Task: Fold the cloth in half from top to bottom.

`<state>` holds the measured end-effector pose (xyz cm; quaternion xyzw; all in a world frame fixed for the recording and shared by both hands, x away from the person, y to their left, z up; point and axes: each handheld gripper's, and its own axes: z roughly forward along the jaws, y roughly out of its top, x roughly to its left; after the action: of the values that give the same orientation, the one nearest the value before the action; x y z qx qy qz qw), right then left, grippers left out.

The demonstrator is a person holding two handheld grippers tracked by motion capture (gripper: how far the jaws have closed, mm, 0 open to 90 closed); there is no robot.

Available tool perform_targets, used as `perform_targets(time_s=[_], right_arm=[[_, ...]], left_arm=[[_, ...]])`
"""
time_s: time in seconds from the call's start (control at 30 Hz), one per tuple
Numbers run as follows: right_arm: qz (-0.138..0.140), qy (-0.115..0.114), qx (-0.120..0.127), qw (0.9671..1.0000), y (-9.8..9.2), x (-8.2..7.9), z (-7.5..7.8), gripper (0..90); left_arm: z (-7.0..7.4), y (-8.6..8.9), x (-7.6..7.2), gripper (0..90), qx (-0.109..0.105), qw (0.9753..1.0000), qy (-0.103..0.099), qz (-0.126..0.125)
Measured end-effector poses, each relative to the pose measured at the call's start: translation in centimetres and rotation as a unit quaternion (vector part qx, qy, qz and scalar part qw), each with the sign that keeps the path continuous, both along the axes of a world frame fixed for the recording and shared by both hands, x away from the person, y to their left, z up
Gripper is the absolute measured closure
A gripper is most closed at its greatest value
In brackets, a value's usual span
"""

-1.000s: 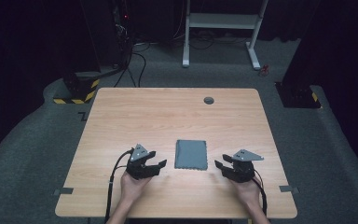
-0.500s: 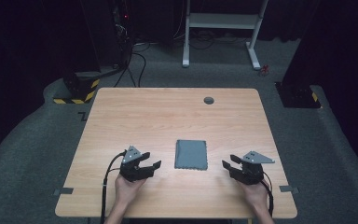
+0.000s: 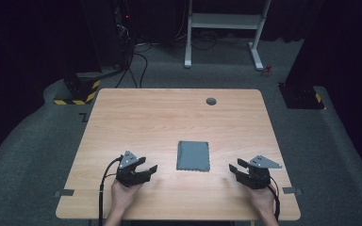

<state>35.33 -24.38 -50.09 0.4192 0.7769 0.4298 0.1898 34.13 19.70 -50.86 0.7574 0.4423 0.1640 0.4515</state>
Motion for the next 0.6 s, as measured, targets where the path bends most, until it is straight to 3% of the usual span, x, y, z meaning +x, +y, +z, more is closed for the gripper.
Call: perform_targets(time_s=[0.37,0.6], right_arm=[[-0.021,0.01,-0.021,0.9995,-0.8,-0.1,-0.9,53.7],[-0.029,0.019,-0.038,0.9987,-1.2,0.0,-1.3,53.6]], left_arm=[[-1.0,0.6,0.2,35.8,0.021,0.9993,0.024,0.021],[-1.3,1.0,0.4,35.9,0.037,0.9983,0.029,0.036]])
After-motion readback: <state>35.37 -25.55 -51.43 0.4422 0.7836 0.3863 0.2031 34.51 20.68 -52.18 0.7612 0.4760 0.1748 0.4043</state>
